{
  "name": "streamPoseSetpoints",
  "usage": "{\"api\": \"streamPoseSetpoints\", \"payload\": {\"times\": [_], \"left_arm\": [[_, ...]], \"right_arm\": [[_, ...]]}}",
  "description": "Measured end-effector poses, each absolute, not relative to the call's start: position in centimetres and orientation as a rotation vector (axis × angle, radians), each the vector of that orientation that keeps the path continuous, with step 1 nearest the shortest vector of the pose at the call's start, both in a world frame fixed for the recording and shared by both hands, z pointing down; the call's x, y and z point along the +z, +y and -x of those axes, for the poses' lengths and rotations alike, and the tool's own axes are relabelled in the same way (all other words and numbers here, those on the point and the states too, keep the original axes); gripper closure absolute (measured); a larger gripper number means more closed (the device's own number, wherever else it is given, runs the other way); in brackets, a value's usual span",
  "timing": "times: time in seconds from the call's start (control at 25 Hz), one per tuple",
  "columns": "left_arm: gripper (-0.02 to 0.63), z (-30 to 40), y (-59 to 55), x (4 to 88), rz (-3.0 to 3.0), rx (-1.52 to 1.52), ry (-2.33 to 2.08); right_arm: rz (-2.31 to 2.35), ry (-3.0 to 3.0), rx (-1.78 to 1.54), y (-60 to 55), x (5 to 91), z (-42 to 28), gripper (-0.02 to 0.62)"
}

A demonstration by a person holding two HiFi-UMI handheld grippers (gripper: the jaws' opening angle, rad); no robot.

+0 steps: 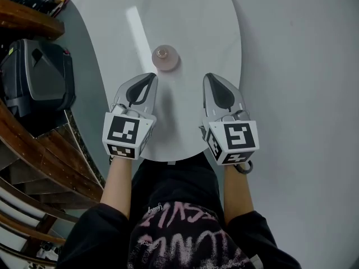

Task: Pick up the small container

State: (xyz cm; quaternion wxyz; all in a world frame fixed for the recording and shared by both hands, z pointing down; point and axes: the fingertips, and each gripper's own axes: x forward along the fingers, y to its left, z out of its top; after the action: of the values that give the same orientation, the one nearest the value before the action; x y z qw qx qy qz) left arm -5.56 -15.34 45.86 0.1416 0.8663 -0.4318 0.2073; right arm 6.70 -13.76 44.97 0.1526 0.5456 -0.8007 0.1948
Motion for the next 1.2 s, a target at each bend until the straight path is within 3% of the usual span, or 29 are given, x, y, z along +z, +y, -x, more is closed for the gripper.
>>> {"api": "streamPoseSetpoints", "payload": {"times": [0.8,1.2], "left_arm": [[0.595,6.2,-15.1,47.8,-2.447,0.577,-1.237],[0.501,5.8,-15.8,48.3,-2.430,0.580,-1.232]], "right_arm": [[-1.529,-2.284,0.610,-13.7,47.0,-5.2,0.584],[-1.528,-2.286,0.612,-14.3,47.3,-5.3,0.584]]}}
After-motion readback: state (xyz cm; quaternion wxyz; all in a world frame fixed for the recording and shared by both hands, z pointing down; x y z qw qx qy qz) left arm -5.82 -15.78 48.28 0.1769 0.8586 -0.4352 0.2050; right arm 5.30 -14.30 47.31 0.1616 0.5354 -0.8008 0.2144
